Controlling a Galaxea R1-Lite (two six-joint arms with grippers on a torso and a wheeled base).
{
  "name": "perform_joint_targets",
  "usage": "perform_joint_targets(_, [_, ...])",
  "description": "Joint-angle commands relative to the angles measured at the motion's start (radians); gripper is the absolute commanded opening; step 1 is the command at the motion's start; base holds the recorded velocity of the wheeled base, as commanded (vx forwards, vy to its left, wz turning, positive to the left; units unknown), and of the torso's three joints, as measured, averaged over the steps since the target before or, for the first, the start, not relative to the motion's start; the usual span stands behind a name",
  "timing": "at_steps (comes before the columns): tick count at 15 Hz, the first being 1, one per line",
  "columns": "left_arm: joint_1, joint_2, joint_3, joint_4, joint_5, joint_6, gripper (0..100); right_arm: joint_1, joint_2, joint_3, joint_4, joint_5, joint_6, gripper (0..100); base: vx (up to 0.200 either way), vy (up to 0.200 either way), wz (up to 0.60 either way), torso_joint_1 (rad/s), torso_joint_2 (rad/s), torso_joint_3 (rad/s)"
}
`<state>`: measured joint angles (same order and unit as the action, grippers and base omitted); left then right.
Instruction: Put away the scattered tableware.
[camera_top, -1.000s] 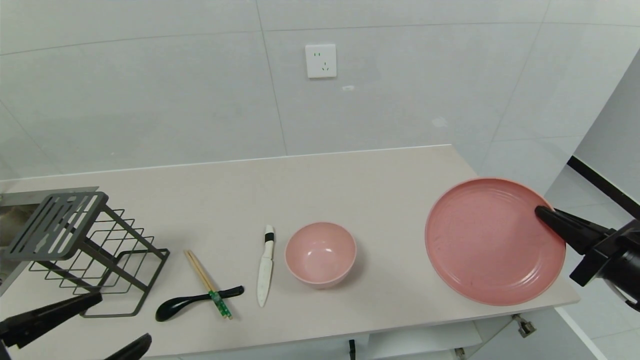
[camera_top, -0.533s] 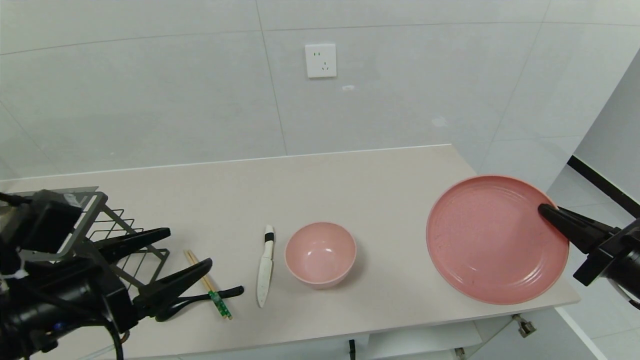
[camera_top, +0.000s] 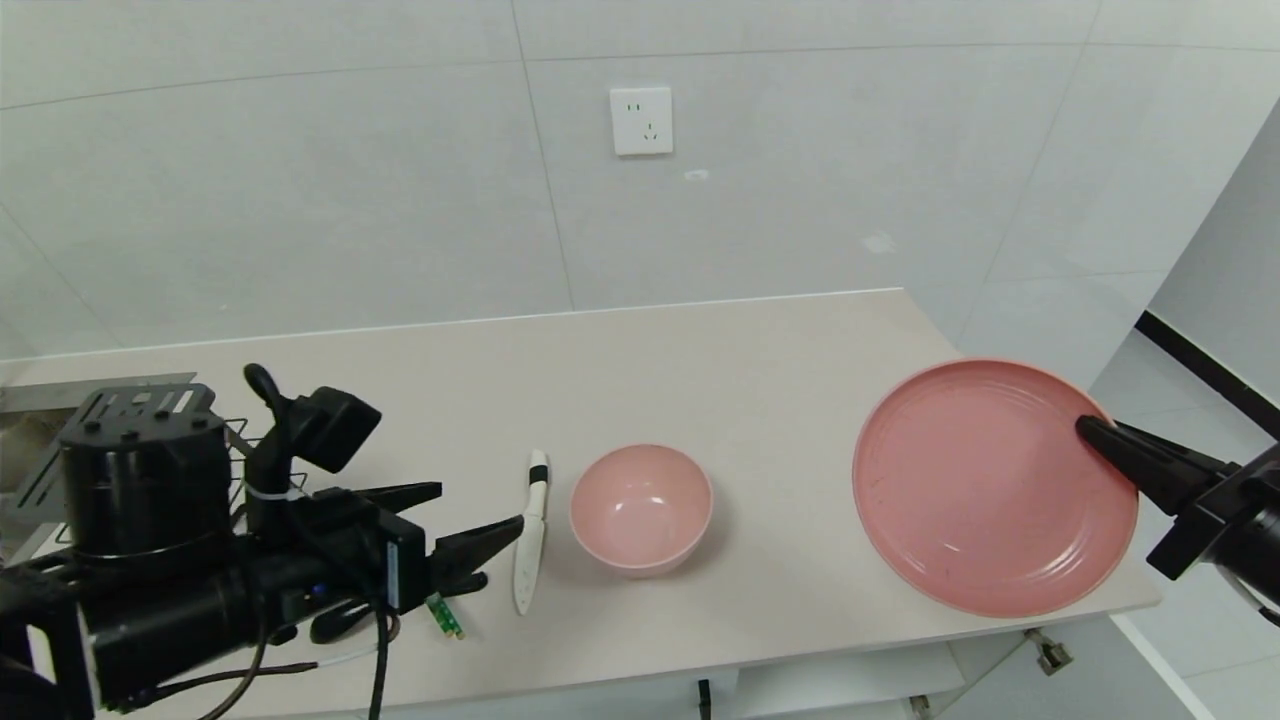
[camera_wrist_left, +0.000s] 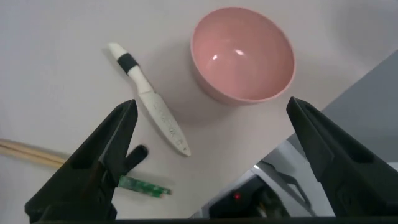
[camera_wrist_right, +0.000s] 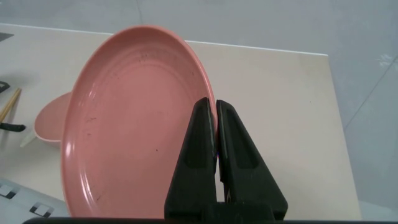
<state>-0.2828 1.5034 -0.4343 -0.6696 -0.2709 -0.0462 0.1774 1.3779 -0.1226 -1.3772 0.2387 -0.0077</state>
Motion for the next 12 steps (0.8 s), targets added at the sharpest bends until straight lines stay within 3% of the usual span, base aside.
perform_joint_targets(1, [-0.09, 0.136, -0.083, -0.001, 0.068, -0.06, 100, 0.0, 0.004, 0.004, 0.0, 0.001, -0.002, 0, 0.0, 0.0, 0.0, 0.0, 0.0, 0.0])
perform_joint_targets(5, [-0.102, 0.247, -0.12, -0.004, 0.076, -0.058, 100, 0.0, 0.009, 0.008, 0.0, 0.001, -0.012, 0, 0.0, 0.0, 0.0, 0.0, 0.0, 0.0])
perform_joint_targets(7, [-0.102, 0.311, -0.179, -0.004, 0.096, -0.067, 100, 0.0, 0.012, 0.014, 0.0, 0.002, -0.012, 0, 0.0, 0.0, 0.0, 0.0, 0.0, 0.0])
perform_joint_targets(9, [-0.104, 0.373, -0.244, -0.004, 0.101, -0.101, 100, 0.0, 0.015, 0.014, 0.0, 0.002, -0.012, 0, 0.0, 0.0, 0.0, 0.0, 0.0, 0.0])
perform_joint_targets(12, [-0.121, 0.405, -0.259, -0.004, 0.105, -0.106, 100, 0.0, 0.02, 0.015, 0.0, 0.002, -0.012, 0, 0.0, 0.0, 0.0, 0.0, 0.0, 0.0])
